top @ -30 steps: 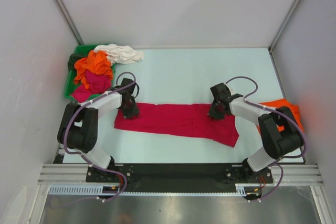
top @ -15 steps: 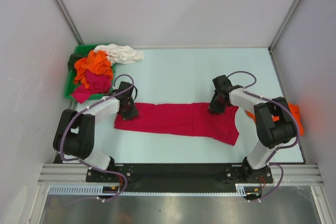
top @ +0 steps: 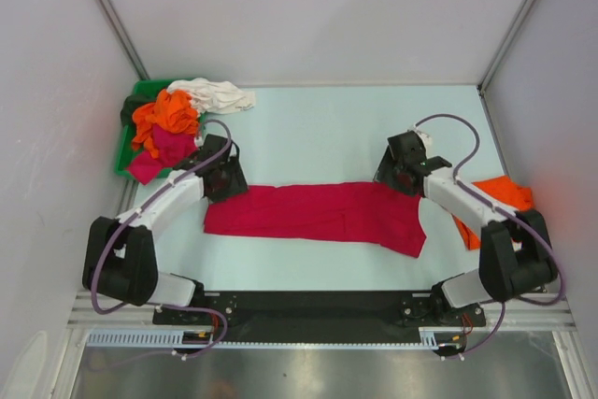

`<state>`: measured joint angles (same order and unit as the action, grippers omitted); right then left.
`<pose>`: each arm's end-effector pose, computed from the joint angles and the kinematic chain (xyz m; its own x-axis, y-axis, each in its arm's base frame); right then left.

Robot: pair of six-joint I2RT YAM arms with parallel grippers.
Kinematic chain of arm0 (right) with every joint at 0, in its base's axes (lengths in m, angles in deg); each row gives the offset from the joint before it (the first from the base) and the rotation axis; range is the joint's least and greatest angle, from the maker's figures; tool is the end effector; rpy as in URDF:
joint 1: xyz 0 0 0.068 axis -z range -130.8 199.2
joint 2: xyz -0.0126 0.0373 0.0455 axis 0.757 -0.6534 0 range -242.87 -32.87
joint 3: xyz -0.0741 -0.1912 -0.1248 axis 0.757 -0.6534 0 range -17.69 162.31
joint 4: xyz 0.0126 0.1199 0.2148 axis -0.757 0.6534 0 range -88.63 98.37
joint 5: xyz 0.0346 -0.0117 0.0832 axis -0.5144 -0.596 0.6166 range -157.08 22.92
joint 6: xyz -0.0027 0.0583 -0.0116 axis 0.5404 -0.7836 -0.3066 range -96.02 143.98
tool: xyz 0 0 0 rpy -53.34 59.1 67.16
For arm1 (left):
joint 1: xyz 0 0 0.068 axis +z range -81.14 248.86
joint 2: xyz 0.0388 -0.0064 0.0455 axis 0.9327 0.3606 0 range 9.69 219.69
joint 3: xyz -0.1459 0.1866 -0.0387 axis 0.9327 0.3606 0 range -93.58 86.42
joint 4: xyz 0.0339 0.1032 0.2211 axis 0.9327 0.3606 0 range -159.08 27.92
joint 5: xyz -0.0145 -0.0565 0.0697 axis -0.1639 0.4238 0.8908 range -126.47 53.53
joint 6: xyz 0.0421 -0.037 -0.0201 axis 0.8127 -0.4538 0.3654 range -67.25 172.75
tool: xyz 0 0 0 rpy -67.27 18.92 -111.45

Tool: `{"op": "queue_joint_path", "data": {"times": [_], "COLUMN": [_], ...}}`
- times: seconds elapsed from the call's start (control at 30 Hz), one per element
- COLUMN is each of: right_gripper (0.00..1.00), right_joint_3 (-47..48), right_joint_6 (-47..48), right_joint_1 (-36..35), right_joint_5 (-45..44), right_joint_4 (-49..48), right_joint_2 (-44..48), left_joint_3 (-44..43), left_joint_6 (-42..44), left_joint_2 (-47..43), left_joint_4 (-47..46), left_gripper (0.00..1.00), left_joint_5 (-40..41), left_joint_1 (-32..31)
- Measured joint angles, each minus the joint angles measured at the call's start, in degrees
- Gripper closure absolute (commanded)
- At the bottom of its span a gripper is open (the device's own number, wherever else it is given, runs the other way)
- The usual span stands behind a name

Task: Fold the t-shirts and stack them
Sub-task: Rotate the tshirt 90 degrees

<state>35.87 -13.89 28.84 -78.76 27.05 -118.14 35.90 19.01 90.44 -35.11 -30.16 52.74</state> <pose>0.2750 0.0927 0.1752 -0.7697 0.3556 -0.5301 0.2965 0.9346 0.1963 0.2530 -0.0682 0.1715 -0.8471 -0.3298 -0.4168 -0.2890 0.9439 -0.1595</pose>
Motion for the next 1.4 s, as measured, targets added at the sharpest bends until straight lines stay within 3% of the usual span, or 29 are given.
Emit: {"op": "queue_joint_path", "data": {"times": [0.13,0.3,0.47,0.67,1.27,1.37,1.4], "right_gripper": [0.33,0.35,0.36,0.37,0.38,0.43,0.46], "right_joint_3": [0.0,-4.3,-9.1,-10.5,-10.7,-11.6,-12.0], "right_joint_6": [-0.1,-2.7,-6.6,-13.0,-30.3,-32.3,-33.2], "right_joint_1": [-1.8,-5.7,-8.4,-17.2,-35.4,-37.3,-38.1], "right_joint_5": [-3.1,-6.4,-8.3,-11.3,-16.0,-16.0,-16.1], "right_joint_4": [2.0,4.8,9.4,15.0,28.9,29.4,29.5], "right_joint_2": [8.0,15.2,17.8,21.7,26.3,26.3,26.3], "left_joint_3": [-2.2,1.1,3.0,2.3,-17.5,-19.8,-20.7], "left_joint_6": [0.3,0.3,0.3,0.2,0.1,0.1,0.1], "left_joint_2": [-2.1,-2.5,-2.6,-2.6,21.6,24.4,25.4], "left_joint_4": [-0.7,-1.2,-0.3,-0.2,-1.7,-1.5,-1.3], "left_gripper": [0.39,0.42,0.41,0.40,0.41,0.51,0.59], "left_joint_5": [0.9,1.1,1.0,2.1,3.1,3.2,3.2], "left_joint_1": [0.0,-0.1,-0.3,-0.9,-0.8,-0.3,0.0]}}
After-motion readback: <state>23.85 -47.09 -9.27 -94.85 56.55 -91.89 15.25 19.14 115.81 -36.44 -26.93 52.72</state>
